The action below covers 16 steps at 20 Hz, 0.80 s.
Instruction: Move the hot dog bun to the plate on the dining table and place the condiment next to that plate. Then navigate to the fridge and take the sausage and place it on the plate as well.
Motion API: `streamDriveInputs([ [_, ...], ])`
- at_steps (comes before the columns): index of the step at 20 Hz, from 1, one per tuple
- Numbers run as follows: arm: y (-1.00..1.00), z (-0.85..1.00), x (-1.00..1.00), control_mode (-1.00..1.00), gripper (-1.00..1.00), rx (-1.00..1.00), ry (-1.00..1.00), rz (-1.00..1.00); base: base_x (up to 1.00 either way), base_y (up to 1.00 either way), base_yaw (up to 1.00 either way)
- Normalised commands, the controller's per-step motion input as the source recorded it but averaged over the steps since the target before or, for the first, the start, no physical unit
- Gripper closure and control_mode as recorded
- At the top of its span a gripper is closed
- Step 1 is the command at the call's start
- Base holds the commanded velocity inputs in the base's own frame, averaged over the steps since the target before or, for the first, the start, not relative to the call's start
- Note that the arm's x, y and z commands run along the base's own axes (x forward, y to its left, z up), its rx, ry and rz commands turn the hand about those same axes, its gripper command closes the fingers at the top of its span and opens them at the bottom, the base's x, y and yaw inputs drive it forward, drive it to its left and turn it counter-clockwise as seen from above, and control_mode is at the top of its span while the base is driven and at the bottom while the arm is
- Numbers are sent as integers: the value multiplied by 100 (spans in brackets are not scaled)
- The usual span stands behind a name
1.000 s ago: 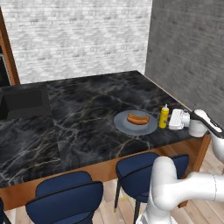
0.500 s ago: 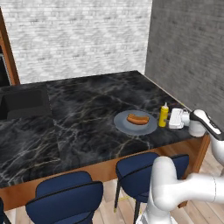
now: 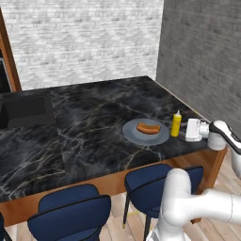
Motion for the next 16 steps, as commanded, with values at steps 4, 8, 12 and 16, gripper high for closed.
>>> streamDriveInputs([
  [4,0,38,-58,-100,-100,0,-3,0,0,0,0],
  [8,3,65,-59,-100,-100,0,-5,0,0,0,0],
  [12,19,70,-59,-100,-100,0,-1,0,0,0,0],
  [16,47,43,-56,-100,-100,0,7,0,0,0,0],
])
